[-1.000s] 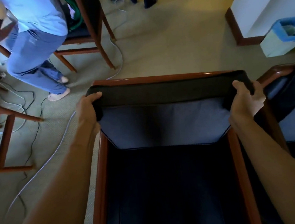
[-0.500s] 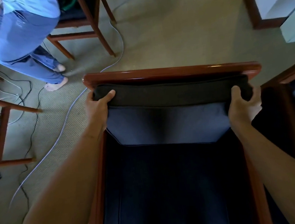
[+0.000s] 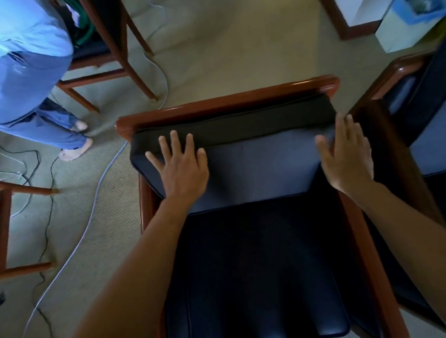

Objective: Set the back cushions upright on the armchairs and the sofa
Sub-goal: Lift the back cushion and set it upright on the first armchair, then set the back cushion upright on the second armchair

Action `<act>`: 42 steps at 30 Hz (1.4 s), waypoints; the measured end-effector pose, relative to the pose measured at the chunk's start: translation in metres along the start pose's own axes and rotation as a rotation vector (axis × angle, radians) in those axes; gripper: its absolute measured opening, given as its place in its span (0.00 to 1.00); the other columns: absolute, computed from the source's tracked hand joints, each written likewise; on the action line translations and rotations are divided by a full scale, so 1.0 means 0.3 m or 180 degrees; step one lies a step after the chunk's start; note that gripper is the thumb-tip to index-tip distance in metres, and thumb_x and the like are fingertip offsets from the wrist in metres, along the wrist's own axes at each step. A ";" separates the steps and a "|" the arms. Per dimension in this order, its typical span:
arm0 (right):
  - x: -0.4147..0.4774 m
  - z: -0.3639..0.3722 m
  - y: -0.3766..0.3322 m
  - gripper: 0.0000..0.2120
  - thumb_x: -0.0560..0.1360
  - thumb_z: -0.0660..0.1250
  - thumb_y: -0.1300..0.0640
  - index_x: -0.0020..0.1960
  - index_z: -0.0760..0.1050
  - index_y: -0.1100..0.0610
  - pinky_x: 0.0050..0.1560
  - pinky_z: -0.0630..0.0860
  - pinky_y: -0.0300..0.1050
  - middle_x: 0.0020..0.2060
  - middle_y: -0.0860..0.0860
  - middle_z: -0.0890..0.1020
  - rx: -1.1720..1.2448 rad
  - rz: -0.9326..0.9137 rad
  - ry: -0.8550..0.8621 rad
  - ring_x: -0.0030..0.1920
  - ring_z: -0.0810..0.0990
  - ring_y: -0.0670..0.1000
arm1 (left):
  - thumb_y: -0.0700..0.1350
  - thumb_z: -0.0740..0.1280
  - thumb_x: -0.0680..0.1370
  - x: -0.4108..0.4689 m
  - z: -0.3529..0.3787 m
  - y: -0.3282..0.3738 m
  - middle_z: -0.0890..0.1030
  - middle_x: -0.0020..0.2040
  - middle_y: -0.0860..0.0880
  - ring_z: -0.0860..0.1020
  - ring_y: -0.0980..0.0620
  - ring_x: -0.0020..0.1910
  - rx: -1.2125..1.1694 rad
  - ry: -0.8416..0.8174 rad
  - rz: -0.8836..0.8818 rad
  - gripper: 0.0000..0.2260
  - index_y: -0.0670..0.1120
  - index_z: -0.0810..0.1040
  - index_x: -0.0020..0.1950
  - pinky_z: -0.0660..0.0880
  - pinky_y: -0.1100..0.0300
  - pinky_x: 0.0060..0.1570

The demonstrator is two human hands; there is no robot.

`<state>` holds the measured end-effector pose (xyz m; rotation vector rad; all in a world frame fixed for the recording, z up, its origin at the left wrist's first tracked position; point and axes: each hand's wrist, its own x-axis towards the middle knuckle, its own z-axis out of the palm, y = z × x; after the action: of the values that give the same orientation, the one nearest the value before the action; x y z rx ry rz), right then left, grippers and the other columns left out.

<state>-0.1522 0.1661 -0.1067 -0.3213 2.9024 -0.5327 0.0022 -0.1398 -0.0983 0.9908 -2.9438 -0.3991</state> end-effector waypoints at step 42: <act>0.200 -0.899 1.508 0.34 0.85 0.45 0.36 0.85 0.51 0.53 0.82 0.44 0.64 0.85 0.60 0.47 -0.0738 -0.0679 0.0164 0.84 0.41 0.61 | 0.60 0.56 0.87 -0.464 0.331 1.955 0.51 0.88 0.43 0.49 0.39 0.87 -0.0779 -0.0117 0.0497 0.32 0.49 0.53 0.87 0.51 0.38 0.84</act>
<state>-0.3468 0.6535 -0.0321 -0.6641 3.0021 -0.2346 -0.2435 0.4166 -0.0420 0.7275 -2.8843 -0.7559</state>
